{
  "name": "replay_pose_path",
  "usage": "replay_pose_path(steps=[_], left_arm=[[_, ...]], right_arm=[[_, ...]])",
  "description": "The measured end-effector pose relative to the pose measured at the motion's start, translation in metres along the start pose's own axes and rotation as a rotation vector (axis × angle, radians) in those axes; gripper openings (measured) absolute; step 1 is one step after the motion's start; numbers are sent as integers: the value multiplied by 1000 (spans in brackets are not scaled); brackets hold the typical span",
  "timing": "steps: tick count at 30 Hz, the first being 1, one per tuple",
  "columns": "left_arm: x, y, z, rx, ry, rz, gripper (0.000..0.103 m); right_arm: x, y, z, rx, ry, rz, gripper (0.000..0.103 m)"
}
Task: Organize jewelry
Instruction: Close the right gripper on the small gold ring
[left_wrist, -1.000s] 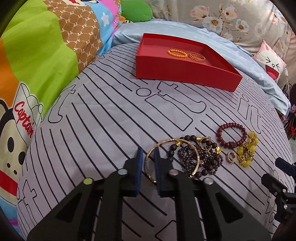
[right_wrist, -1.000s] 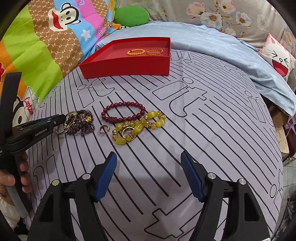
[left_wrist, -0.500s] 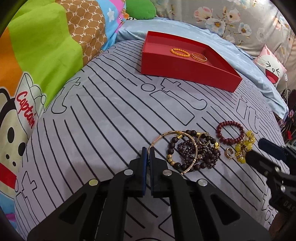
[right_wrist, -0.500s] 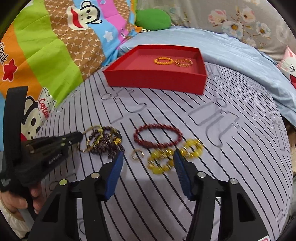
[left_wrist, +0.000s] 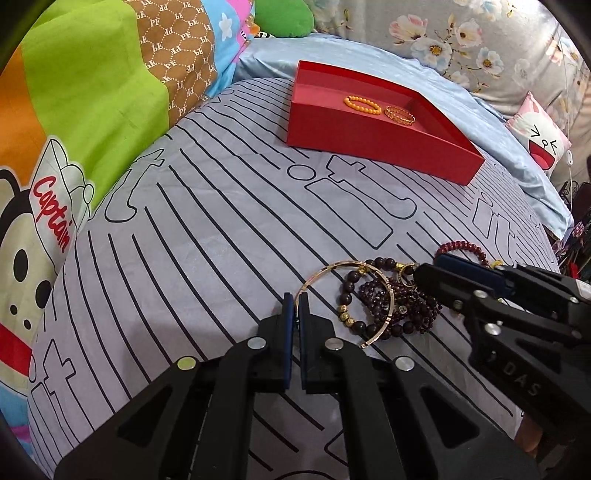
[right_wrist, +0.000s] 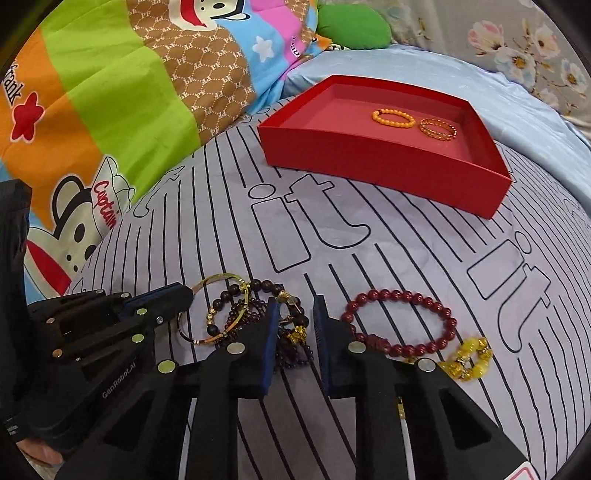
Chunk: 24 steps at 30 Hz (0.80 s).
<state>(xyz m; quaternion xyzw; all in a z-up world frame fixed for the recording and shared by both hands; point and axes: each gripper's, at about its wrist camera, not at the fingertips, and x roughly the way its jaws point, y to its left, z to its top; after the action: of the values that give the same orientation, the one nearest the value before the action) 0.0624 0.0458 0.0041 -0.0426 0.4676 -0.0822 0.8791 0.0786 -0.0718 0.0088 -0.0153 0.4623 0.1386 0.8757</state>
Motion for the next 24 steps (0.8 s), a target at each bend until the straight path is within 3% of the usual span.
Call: replay_pose_path(steps=[7,21,24], left_arm=[[1,1,0,-1,0,-4,2],[0,1,0,-1,-1,-7,2],[0,0,0,-1,-1,-6,2]], right_arm=[[8,1,4,-7,9,11,11],[14,6,11,-38,-3,22,13],[14,7,10,-48,-7,23,10]])
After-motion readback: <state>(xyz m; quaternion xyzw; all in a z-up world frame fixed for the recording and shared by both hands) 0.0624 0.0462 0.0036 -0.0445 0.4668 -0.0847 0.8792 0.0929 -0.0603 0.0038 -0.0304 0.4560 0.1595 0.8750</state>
